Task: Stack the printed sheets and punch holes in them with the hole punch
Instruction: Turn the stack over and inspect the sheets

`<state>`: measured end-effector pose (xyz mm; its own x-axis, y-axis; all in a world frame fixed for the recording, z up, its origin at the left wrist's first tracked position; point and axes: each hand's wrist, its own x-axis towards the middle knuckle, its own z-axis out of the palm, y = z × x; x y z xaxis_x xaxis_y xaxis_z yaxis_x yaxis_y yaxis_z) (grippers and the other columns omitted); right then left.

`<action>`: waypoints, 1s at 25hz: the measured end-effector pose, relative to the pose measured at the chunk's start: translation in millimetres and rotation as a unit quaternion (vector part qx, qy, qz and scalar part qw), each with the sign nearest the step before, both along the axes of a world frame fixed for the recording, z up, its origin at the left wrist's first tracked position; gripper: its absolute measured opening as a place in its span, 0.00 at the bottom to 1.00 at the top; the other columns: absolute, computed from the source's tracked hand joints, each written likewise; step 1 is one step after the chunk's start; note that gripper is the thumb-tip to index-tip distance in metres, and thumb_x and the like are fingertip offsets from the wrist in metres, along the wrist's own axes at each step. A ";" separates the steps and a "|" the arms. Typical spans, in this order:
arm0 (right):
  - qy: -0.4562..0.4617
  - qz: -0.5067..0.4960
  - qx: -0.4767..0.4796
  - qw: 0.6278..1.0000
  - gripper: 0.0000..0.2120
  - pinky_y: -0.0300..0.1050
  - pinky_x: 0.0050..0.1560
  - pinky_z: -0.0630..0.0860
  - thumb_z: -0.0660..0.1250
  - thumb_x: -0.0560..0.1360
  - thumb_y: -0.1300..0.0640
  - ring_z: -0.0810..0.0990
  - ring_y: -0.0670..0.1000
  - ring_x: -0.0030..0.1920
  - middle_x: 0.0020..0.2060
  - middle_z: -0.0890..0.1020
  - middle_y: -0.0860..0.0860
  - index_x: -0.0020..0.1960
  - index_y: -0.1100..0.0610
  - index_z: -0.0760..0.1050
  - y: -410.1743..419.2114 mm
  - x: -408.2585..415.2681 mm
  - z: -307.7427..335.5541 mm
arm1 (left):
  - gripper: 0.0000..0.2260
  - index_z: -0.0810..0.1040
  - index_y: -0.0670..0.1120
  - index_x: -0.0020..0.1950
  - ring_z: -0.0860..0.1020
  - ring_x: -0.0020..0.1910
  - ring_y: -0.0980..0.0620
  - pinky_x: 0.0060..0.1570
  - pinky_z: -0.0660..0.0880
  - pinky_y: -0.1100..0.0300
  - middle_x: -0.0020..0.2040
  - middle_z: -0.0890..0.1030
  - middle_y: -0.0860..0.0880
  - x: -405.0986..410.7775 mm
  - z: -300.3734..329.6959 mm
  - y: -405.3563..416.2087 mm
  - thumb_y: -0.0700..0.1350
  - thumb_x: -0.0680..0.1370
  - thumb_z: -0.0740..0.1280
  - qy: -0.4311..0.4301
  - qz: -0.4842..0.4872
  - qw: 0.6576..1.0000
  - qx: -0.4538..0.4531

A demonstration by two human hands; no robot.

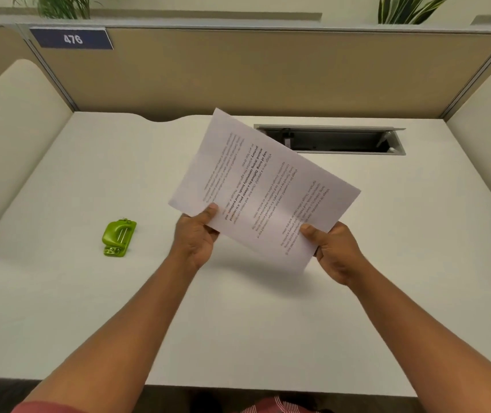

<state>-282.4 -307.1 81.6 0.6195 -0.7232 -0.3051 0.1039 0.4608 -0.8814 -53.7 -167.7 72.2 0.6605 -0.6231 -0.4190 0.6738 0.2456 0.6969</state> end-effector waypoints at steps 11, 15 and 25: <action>0.142 0.101 -0.151 0.973 0.11 0.51 0.55 0.82 0.68 0.80 0.64 0.86 0.53 0.55 0.54 0.88 0.50 0.56 0.51 0.83 -29.8 -29.1 5.4 | 0.18 0.82 0.47 0.60 0.87 0.53 0.47 0.46 0.84 0.56 0.55 0.88 0.47 59.3 -2.3 19.6 0.39 0.71 0.77 -0.278 -0.199 0.931 0.127; 0.160 0.064 -0.194 0.966 0.11 0.44 0.51 0.84 0.68 0.80 0.63 0.87 0.47 0.50 0.48 0.88 0.42 0.53 0.47 0.83 -21.4 -24.6 3.7 | 0.13 0.85 0.48 0.57 0.86 0.54 0.46 0.55 0.82 0.49 0.54 0.88 0.47 47.6 -8.6 17.0 0.36 0.75 0.75 -0.288 -0.160 0.935 0.133; 0.156 0.016 -0.219 0.963 0.12 0.43 0.51 0.83 0.68 0.80 0.63 0.86 0.44 0.49 0.46 0.88 0.40 0.50 0.45 0.83 -12.8 -18.6 -4.8 | 0.09 0.83 0.54 0.55 0.85 0.48 0.59 0.46 0.79 0.66 0.48 0.88 0.59 24.9 -7.1 15.0 0.40 0.80 0.71 -0.358 -0.118 0.915 0.144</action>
